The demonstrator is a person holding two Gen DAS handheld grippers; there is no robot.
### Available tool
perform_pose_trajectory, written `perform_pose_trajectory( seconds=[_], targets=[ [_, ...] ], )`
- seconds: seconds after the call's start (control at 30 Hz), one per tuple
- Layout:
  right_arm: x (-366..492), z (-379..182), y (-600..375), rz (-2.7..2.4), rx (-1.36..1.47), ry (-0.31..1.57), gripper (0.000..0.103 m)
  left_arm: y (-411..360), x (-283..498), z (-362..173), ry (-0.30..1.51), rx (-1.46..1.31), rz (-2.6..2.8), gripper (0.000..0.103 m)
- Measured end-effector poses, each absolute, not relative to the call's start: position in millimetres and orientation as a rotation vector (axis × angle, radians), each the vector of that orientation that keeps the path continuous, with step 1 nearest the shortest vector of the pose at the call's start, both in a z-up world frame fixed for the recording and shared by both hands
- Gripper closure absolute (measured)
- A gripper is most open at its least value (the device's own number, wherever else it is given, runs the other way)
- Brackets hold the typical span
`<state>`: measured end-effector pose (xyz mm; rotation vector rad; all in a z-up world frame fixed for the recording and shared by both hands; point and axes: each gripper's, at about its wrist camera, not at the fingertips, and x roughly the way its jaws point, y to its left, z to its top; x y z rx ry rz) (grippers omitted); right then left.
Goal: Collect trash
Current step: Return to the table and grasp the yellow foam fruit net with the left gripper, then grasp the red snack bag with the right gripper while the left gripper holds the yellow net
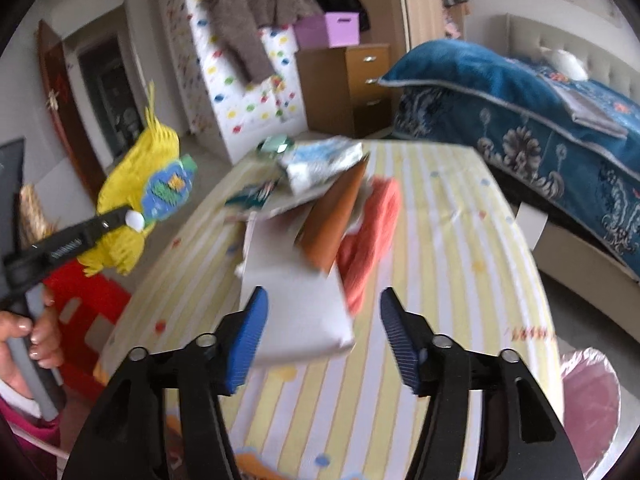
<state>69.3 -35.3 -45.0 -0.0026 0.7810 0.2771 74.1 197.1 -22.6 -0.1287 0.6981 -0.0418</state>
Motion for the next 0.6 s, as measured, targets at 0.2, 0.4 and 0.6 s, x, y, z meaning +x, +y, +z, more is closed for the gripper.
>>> perform_pose_trajectory(
  seconds=[0.2, 0.4, 0.6],
  targets=[
    [57, -57, -14, 0.308, -0.076, 0.799, 0.034, 192, 55, -32, 0.727, -0.162, -0.059, 0.081],
    [58, -70, 6, 0.311, -0.156, 0.800, 0.023, 187, 54, -35, 0.731, -0.168, -0.075, 0.081],
    [73, -81, 17, 0.288, -0.201, 0.815, 0.020, 191, 63, -45, 0.746, -0.185, -0.084, 0.081]
  ],
)
